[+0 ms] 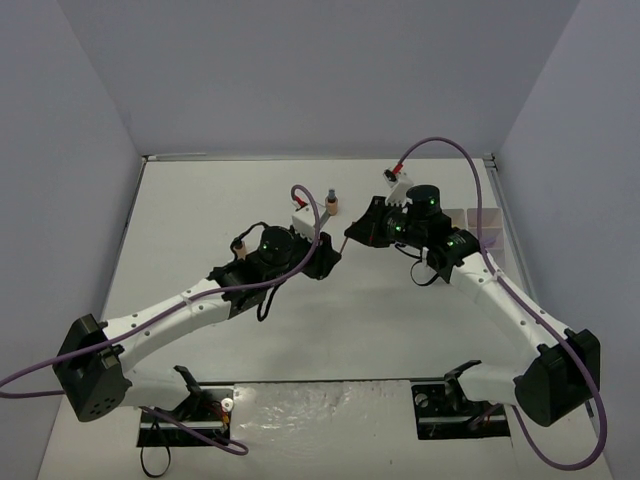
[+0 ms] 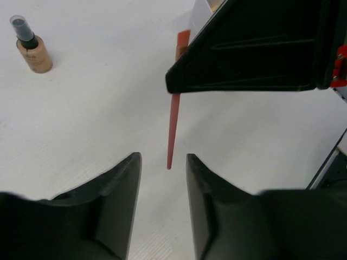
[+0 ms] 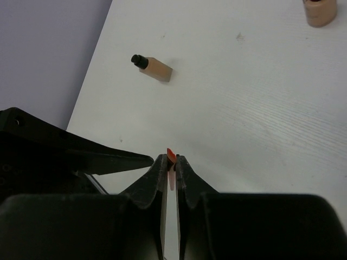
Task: Organize the makeup
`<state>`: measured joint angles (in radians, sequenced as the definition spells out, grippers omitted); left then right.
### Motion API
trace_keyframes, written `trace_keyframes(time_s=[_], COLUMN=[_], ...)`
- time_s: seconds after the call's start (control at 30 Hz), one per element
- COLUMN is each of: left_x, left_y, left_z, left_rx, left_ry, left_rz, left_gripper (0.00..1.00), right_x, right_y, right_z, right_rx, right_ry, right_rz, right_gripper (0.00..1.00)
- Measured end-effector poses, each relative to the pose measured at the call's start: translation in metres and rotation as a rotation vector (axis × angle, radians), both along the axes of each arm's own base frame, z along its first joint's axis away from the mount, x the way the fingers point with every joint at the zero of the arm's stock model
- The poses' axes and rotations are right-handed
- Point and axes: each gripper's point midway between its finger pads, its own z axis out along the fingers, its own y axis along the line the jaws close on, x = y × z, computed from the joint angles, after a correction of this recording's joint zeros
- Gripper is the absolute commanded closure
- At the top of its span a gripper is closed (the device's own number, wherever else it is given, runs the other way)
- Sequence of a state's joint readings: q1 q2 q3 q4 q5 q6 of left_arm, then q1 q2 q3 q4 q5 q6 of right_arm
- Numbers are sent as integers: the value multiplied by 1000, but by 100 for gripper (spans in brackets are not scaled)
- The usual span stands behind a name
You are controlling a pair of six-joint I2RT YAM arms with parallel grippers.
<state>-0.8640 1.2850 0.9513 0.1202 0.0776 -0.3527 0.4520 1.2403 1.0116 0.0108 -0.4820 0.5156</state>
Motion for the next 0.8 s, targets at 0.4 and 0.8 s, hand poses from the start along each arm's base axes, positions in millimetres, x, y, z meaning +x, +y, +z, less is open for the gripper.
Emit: trace_keyframes(time_s=[0.4, 0.8], left_x=[22, 19], left_y=[84, 217], left_z=[-23, -18], left_rx=[176, 178], left_ry=[94, 174], left_rz=[384, 777], left_gripper=[3, 3], right_x=[45, 64], right_y=[-138, -257], right_z=[-1, -17], right_rx=[-218, -407], right_ry=[-142, -126], right_rz=[-524, -985], right_gripper=[100, 100])
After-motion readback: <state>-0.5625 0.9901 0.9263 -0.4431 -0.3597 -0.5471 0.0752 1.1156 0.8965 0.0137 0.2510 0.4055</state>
